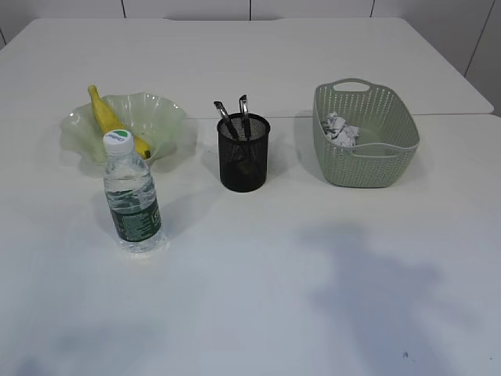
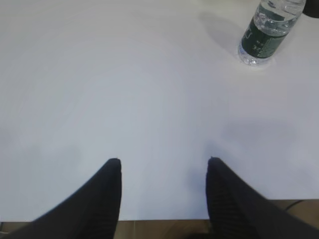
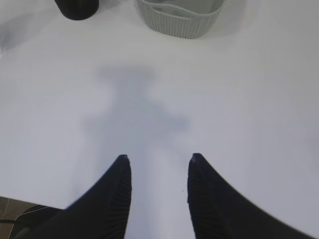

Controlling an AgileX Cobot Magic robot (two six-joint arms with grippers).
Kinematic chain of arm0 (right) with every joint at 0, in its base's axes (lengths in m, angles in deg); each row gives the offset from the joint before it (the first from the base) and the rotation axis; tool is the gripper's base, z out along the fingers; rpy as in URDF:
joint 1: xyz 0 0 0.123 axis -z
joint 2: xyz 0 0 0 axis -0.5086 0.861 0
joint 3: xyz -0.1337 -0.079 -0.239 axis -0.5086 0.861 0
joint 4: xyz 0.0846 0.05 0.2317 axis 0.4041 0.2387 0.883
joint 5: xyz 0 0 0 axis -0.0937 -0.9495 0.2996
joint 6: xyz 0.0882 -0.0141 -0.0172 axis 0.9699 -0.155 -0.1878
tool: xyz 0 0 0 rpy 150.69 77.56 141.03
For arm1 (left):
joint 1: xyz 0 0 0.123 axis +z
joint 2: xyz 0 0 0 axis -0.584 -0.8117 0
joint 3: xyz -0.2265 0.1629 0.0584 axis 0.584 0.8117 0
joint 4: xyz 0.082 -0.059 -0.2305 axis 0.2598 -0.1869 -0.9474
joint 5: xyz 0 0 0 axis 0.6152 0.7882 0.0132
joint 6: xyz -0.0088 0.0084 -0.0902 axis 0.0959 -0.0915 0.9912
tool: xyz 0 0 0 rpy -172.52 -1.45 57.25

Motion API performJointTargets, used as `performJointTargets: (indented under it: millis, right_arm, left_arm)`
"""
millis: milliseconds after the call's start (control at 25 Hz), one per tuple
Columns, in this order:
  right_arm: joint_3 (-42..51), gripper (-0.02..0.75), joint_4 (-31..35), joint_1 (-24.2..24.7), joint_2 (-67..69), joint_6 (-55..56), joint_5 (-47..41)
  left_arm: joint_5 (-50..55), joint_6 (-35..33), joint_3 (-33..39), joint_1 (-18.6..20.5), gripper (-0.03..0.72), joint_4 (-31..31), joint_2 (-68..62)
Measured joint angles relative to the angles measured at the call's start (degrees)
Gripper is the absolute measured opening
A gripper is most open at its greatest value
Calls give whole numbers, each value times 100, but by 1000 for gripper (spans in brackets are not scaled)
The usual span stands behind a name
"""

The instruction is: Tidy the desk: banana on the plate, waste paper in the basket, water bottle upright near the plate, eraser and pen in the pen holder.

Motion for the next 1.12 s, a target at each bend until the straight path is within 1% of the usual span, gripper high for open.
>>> performJointTargets:
  millis: [200, 400, 560, 720, 880, 960, 1120]
  right_arm:
    - [548, 286, -35, 0, -940, 50, -405]
    - [998, 286, -316, 0, -2168, 93, -536]
    - [1284, 286, -458, 0, -3005, 106, -565]
    - [1539, 286, -651, 0, -3656, 106, -588]
    - [1717, 286, -624, 0, -4164, 120, -601]
    - [1847, 286, -544, 0, -4460, 124, -601]
    - [2252, 286, -494, 0, -4989, 133, -605]
  left_arm:
    - [149, 0, 0, 0, 384, 0, 681]
    - [158, 0, 0, 0, 384, 0, 1294]
    - [172, 0, 0, 0, 384, 0, 1464]
    - [176, 0, 0, 0, 384, -131, 1464]
    - [176, -39, 15, 0, 384, -142, 1472]
    - [176, -51, 120, 0, 384, -149, 1572]
    - [176, -52, 549, 0, 384, -154, 1936]
